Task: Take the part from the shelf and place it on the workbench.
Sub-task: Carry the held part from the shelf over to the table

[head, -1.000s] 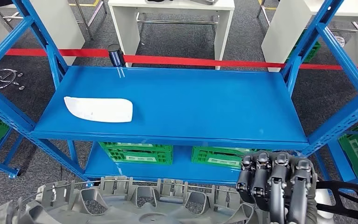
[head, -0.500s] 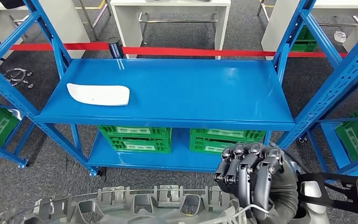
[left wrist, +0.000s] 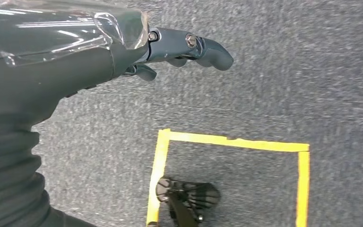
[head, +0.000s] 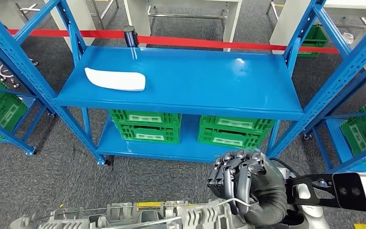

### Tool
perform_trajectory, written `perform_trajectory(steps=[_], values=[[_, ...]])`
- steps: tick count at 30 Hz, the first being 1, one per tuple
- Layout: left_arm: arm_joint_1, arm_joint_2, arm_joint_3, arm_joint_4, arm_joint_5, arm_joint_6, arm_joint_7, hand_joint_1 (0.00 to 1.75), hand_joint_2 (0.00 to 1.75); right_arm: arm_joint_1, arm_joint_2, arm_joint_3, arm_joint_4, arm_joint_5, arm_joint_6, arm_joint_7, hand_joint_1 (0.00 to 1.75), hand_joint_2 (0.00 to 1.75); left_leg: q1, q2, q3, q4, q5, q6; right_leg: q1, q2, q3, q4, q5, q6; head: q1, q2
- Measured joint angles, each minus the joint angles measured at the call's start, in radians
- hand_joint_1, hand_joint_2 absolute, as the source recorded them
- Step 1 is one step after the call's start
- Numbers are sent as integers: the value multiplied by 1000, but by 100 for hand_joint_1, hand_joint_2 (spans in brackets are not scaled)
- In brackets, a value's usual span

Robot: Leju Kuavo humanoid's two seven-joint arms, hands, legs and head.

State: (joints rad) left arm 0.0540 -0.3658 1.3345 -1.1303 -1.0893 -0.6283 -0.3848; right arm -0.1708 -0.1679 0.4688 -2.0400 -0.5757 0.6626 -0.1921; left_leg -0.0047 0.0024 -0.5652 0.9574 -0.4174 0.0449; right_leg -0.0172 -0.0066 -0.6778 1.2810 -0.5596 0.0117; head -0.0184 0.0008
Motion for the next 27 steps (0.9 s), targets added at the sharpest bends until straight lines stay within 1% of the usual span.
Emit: perform_trajectory(steps=[1, 2, 3, 4, 5, 6, 7, 8, 9, 10, 11, 12, 13, 14, 15, 16, 17, 18, 19, 20, 21, 22, 23, 24, 25, 26, 27], values=[[0, 0, 0, 3, 1, 0, 1, 0, 175, 1, -2, 2, 3, 0, 0, 0, 175, 175, 1, 0, -18, 5, 10, -3, -3, 0, 30, -23, 22, 13, 0, 0], [0, 0, 0, 6, 2, 0, 2, 0, 175, 0, -3, 4, 5, -1, -1, 1, 175, 175, 2, 0, -35, 14, 18, -7, -6, 0, 76, -78, 42, 23, 0, 0], [0, 0, -2, 7, 4, 0, 5, 0, 175, 0, -4, 6, 7, -2, -3, 2, 175, 175, 2, -1, -52, 26, 23, -12, -7, 1, 129, -151, 44, 27, 1, 0], [1, 0, -4, 9, 7, 2, 8, 0, 175, 1, -5, 7, 8, -3, -5, 2, 175, 175, 1, -2, -65, 38, 28, -17, -6, 2, 170, -214, 37, 24, 0, 0], [2, 0, -6, 10, 12, 4, 10, 0, 175, 2, -6, 9, 10, -4, -8, 3, 175, 175, 0, -2, -75, 48, 33, -23, -5, 4, 194, -258, 25, 18, 0, 0], [4, 0, -10, 13, 17, 8, 11, 0, 175, 4, -7, 12, 13, -5, -10, 3, 175, 175, 0, -3, -82, 53, 40, -29, -1, 5, 201, -278, 15, 10, -1, 0], [6, 0, -12, 15, 22, 12, 12, 0, 175, 5, -8, 15, 16, -5, -11, 3, 175, 175, 1, -3, -85, 54, 47, -36, 0, 5, 194, -278, 17, 1, -2, 0], [9, 0, -13, 18, 28, 17, 11, 0, 175, 5, -9, 19, 20, -5, -12, 2, 175, 175, 4, -4, -88, 57, 48, -42, -1, 4, 186, -278, 24, -7, -1, 0], [12, 0, -15, 20, 35, 19, 11, 0, 175, 4, -9, 24, 24, -6, -14, 1, 175, 175, 7, -4, -93, 66, 32, -48, -2, 3, 179, -278, 32, -17, -2, 0], [15, 0, -17, 21, 43, 21, 11, 0, 175, 2, -8, 29, 28, -7, -15, -1, 175, 175, 10, -4, -102, 95, -4, -54, -3, 1, 170, -278, 42, -26, -4, 0], [18, 0, -20, 21, 52, 21, 11, 0, 175, 0, -8, 33, 31, -8, -17, -3, 175, 175, 13, -4, -115, 141, -55, -60, -4, 0, 159, -278, 53, -31, -6, 0], [19, 0, -24, 21, 61, 21, 11, 0, 175, -2, -8, 37, 34, -9, -17, -7, 175, 175, 15, -3, -129, 201, -108, -64, -2, -1, 147, -278, 64, -35, -8, 0], [20, 1, -29, 21, 69, 20, 13, 0, 175, -3, -8, 39, 36, -10, -18, -10, 175, 175, 16, -3, -140, 264, -147, -67, -1, -1, 135, -277, 76, -36, -8, 0], [20, 1, -34, 21, 76, 19, 15, 0, 175, -4, -8, 41, 37, -10, -17, -13, 175, 175, 17, -3, -143, 310, -160, -69, 1, -2, 123, -276, 87, -36, -8, 0], [21, 1, -40, 21, 83, 18, 17, 0, 175, -4, -8, 43, 38, -11, -17, -16, 175, 175, 17, -3, -133, 331, -151, -68, 2, -2, 109, -275, 98, -34, -8, 0], [21, 1, -45, 21, 87, 17, 19, 0, 175, -4, -8, 43, 38, -11, -17, -17, 175, 175, 17, -3, -106, 318, -127, -65, 4, -2, 96, -275, 110, -33, -8, 0], [22, 1, -51, 20, 91, 16, 20, 0, 175, -4, -8, 43, 38, -11, -16, -18, 175, 175, 16, -4, -60, 270, -100, -60, 5, -2, 85, -274, 120, -31, -8, 0], [22, 2, -55, 19, 92, 15, 21, 0, 175, -4, -8, 42, 38, -9, -16, -20, 175, 175, 15, -4, -5, 199, -90, -53, 6, -2, 75, -274, 130, -28, -9, 0], [22, 3, -60, 17, 93, 15, 21, 0, 175, -4, -8, 39, 38, -7, -15, -24, 175, 175, 12, -4, 47, 125, -92, -46, 7, -2, 70, -274, 139, -24, -8, 0], [21, 4, -64, 15, 92, 15, 22, 0, 175, -3, -8, 35, 38, -4, -15, -28, 175, 175, 8, -5, 84, 69, -103, -40, 7, -4, 66, -275, 147, -18, -8, 0], [21, 4, -66, 14, 91, 16, 22, 0, 175, -2, -9, 30, 38, -2, -15, -33, 175, 175, 4, -5, 101, 36, -113, -34, 6, -6, 64, -277, 155, -11, -8, 0], [21, 4, -68, 13, 89, 16, 22, 0, 175, 0, -9, 25, 38, 1, -14, -38, 175, 175, 0, -5, 101, 24, -110, -29, 5, -8, 62, -280, 165, -5, -8, 0], [21, 4, -70, 12, 87, 17, 23, 0, 175, 3, -10, 20, 38, 2, -13, -43, 175, 175, 0, -3, 94, 19, -99, -22, 3, -9, 59, -281, 170, 0, -8, 0], [21, 4, -72, 11, 85, 18, 23, 0, 175, 7, -11, 15, 38, 3, -11, -47, 175, 175, 0, -2, 85, 12, -85, -14, 2, -8, 53, -276, 163, 1, -8, 0], [21, 4, -74, 11, 83, 18, 24, 0, 175, 11, -12, 10, 39, 4, -8, -51, 175, 175, 1, 0, 73, 5, -69, -6, 2, -6, 43, -255, 138, -3, -6, 0], [20, 4, -76, 11, 81, 18, 24, 0, 175, 15, -14, 4, 39, 4, -5, -55, 175, 175, 3, 1, 60, 1, -53, -1, 2, -3, 28, -215, 97, -9, -4, 0], [20, 4, -79, 11, 78, 18, 24, 0, 175, 19, -15, 0, 40, 6, -3, -57, 175, 175, 1, 2, 44, 0, -39, 3, 2, -1, 12, -158, 48, -16, -2, 0]])
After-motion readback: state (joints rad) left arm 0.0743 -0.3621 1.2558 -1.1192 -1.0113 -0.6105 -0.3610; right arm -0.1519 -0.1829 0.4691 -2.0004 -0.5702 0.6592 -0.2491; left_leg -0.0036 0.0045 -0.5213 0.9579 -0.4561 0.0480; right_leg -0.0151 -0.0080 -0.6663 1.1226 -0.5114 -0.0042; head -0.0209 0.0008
